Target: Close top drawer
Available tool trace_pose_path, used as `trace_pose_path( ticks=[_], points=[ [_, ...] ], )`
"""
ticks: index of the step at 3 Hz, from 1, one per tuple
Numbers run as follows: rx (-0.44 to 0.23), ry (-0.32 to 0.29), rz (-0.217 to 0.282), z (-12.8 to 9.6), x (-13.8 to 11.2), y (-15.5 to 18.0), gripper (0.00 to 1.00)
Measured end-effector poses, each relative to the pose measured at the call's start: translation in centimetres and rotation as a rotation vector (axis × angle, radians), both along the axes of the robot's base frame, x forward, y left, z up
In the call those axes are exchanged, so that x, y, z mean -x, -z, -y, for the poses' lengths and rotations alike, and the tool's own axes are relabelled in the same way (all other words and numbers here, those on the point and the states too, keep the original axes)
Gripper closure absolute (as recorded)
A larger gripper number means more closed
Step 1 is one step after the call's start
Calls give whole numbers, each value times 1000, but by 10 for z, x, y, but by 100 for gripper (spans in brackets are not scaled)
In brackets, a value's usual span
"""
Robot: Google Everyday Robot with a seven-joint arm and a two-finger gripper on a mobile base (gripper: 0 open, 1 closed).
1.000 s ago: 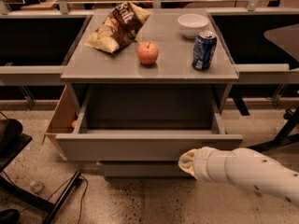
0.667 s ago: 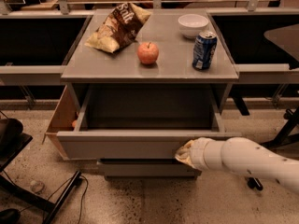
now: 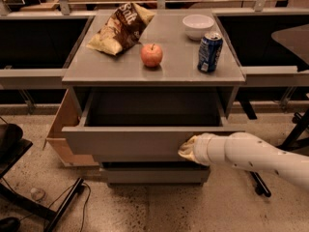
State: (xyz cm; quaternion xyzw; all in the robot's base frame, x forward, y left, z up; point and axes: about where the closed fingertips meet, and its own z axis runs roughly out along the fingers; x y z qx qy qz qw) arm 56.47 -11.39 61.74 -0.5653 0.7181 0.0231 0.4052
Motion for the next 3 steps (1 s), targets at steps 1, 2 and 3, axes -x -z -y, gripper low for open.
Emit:
trace_pose_path(
  ticks=[1,2,3],
  points=[
    [-1,0,1,0,1,0,100],
    [-24,-6,26,-3,-24,3,100],
    [-24,-6,26,-3,-23,3,100]
  ],
)
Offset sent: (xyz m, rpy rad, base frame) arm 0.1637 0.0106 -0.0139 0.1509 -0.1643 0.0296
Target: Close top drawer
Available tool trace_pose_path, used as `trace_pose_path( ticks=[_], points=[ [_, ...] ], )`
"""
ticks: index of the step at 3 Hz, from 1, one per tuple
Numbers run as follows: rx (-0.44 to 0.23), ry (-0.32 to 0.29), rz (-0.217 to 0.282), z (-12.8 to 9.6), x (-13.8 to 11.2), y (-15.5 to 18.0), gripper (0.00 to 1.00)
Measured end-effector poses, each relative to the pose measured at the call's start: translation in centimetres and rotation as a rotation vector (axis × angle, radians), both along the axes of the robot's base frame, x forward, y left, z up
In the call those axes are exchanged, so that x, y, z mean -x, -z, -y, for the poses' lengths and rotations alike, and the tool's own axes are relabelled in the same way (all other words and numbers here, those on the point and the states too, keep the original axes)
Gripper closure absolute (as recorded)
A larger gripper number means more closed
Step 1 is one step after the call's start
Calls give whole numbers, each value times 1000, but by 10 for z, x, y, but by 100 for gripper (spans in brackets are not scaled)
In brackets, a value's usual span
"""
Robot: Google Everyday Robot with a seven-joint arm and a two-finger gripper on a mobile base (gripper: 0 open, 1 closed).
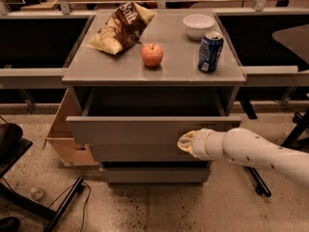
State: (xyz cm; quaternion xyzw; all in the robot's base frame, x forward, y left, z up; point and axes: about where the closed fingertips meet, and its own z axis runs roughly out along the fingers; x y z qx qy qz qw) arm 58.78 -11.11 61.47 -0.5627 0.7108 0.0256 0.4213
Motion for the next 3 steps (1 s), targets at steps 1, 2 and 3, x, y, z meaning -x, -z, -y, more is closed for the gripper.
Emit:
trace_pose_path(
  ticks=[1,2,3],
  points=[
    [-31,1,30,-2,-23,3,100],
    [-57,13,62,-3,-41,5,100],
    [-81,37,108,-4,-62,5,100]
  ],
)
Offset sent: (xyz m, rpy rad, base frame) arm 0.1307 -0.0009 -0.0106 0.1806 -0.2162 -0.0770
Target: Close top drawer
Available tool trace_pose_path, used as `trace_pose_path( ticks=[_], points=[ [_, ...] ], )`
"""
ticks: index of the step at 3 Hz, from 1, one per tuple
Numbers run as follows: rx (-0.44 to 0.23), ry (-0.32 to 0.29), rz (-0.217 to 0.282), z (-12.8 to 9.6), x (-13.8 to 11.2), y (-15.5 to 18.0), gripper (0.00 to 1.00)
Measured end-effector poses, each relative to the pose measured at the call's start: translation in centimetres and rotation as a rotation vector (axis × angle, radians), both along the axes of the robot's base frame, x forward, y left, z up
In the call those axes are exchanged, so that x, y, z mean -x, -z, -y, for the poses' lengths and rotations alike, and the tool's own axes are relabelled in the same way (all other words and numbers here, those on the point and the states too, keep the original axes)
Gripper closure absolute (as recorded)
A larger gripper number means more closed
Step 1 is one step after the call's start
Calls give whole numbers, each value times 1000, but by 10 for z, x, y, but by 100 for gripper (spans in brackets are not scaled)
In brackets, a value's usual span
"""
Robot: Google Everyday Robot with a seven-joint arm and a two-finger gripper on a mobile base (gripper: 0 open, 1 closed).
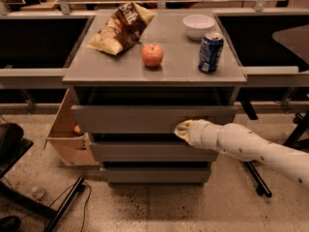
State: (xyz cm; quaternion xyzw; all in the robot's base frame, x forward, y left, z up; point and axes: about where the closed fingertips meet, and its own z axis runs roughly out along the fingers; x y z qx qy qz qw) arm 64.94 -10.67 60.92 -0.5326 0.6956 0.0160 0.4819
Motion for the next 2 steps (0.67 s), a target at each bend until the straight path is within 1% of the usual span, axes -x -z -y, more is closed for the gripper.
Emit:
trace_pose_path(
  ticks=[1,2],
  points=[
    [-27,27,38,-3,-20,0,98],
    [-27,27,38,-3,-20,0,76]
  ],
)
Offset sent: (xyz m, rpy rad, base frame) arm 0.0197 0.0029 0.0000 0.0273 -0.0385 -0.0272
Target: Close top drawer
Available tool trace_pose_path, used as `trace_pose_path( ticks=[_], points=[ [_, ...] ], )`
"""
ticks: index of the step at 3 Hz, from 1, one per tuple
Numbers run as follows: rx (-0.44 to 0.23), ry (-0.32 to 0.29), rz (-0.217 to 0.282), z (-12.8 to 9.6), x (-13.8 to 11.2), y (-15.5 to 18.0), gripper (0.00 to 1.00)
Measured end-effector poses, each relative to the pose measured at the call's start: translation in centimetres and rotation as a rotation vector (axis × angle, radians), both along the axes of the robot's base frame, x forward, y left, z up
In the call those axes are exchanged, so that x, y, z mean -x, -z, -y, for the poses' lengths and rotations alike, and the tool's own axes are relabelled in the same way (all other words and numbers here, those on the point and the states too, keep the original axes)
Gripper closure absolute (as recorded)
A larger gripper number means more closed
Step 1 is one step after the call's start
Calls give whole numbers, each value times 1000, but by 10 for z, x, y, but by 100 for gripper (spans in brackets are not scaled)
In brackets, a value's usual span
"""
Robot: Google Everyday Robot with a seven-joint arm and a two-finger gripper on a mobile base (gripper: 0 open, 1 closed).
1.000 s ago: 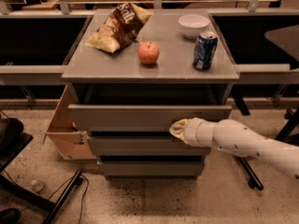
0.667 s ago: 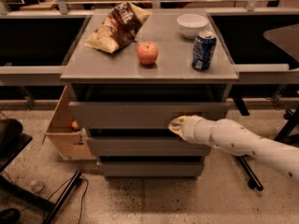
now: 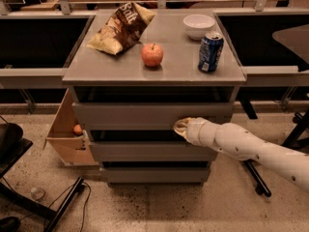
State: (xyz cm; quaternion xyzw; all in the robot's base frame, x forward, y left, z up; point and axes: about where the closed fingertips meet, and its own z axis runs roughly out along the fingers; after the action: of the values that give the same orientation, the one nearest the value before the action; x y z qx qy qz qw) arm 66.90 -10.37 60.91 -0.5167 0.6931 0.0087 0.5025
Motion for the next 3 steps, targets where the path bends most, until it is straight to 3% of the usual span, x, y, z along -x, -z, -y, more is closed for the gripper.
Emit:
trace_pose_path(
  ticks=[1,2,3],
  points=[
    [0,0,0,0,0,0,53],
    [0,0,0,0,0,0,22],
    [0,0,0,0,0,0,1]
  ],
)
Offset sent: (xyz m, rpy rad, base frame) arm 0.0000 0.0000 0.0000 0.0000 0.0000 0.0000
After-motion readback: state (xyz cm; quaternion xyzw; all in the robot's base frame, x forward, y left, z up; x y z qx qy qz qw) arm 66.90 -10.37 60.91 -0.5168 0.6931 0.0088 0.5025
